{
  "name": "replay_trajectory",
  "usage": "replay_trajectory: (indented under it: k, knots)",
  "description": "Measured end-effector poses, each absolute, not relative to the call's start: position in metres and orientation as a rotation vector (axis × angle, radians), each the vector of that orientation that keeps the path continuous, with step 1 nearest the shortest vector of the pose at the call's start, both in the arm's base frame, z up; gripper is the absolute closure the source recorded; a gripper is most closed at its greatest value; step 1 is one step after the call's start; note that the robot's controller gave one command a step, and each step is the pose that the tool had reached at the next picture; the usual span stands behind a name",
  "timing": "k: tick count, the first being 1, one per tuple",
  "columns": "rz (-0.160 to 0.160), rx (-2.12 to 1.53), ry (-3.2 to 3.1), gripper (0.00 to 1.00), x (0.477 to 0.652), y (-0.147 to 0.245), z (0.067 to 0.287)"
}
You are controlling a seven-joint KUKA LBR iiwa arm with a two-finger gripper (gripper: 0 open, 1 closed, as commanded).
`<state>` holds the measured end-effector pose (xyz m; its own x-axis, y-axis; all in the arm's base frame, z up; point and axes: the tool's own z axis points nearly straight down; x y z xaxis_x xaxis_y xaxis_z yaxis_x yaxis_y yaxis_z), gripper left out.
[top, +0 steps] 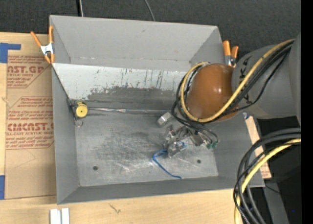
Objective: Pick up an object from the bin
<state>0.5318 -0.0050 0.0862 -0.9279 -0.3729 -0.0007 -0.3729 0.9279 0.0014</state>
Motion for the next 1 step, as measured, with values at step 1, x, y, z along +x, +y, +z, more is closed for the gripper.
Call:
replay_trajectory:
  k: [1]
  knots:
    - [-0.004, -0.559, 3.083, 1.0, 0.51, -0.0285, 0.2004]
